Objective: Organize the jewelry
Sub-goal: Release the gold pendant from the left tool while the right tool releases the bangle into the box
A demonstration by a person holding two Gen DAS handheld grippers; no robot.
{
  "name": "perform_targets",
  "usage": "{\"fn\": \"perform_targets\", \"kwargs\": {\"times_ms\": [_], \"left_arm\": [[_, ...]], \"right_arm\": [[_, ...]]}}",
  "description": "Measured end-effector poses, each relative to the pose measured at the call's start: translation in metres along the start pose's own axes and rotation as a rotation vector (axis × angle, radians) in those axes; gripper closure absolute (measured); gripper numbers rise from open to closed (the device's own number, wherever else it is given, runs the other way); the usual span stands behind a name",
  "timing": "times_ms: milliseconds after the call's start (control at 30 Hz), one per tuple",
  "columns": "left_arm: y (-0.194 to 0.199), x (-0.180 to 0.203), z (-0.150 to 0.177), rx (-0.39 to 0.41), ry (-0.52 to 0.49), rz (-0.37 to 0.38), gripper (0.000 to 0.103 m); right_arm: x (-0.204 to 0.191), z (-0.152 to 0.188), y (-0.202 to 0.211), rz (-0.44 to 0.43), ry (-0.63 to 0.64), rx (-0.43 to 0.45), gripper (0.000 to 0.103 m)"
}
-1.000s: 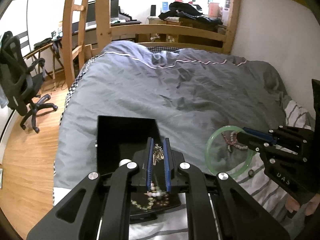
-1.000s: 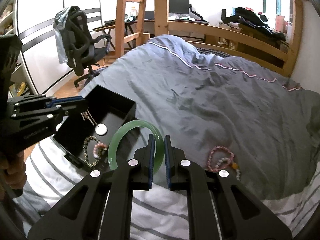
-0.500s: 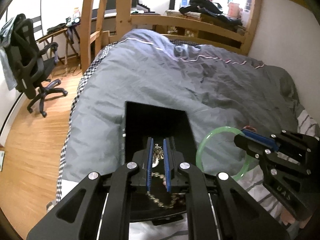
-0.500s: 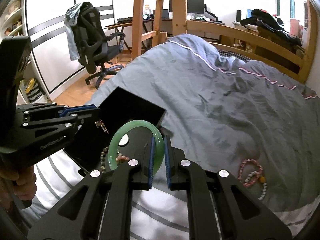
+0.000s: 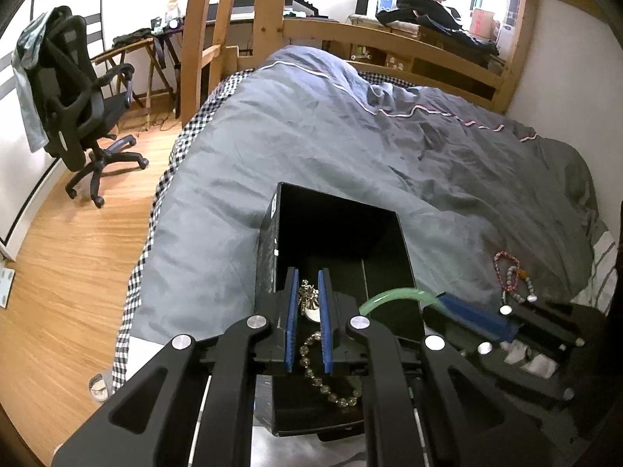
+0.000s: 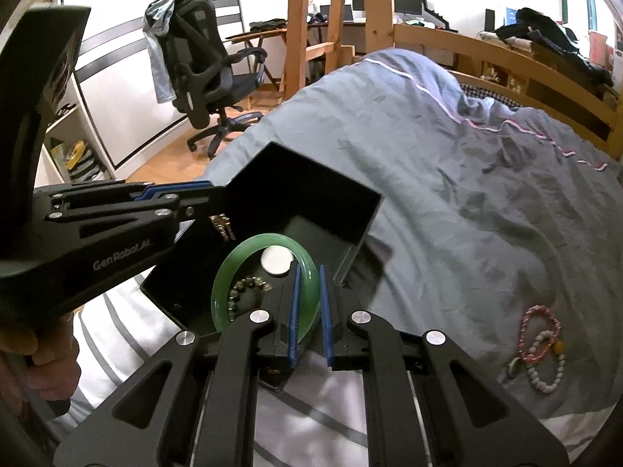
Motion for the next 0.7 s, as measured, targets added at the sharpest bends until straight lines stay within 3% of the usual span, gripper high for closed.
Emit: {"fn": "perform_targets", "kwargs": {"times_ms": [233, 267, 333, 367, 400, 500, 600, 700], "left_arm": [[-0.005, -0.004, 0.002, -0.014, 0.037, 0.024, 0.093], [-0.005, -0.005, 0.002, -0.014, 0.042, 0.021, 0.089], [-0.004, -0.007, 0.002, -0.007, 0.054, 0.027, 0.073], [-0.002, -0.008, 0.001, 0.004, 0.064, 0.023, 0.053], [0.003, -0.009, 0.001, 0.027, 0.072, 0.016, 0.041], [0.011, -0.008, -0.002, 0.063, 0.083, 0.029, 0.028], [0.016, -0.002, -0.003, 0.091, 0.075, 0.034, 0.016], [0.023, 0.014, -0.002, 0.114, 0.038, 0.061, 0.011]], "right_arm": [[-0.003, 0.006, -0.016, -0.067, -0.018, -0.039, 0.088], [-0.003, 0.006, -0.016, -0.072, -0.023, -0.036, 0.083], [0.000, 0.006, -0.014, -0.080, -0.026, -0.024, 0.057], [0.001, 0.005, -0.010, -0.077, -0.032, -0.011, 0.037], [0.006, 0.005, -0.002, -0.066, -0.045, 0.019, 0.032], [0.020, 0.004, 0.017, -0.018, -0.068, 0.064, 0.008], [0.046, 0.007, 0.040, 0.085, -0.079, 0.092, 0.007], [0.075, 0.014, 0.061, 0.166, -0.121, 0.086, 0.005]]}}
Point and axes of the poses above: each gripper's, at about its wrist camera, not at the fingertips, and y roughly against the way its jaws point, x to its right, z to its underside, the point moved 4 cm from there along -y, roughly the way its jaws point, and after that the axes turned 7 degrees about -x, right-handed, at the moved point
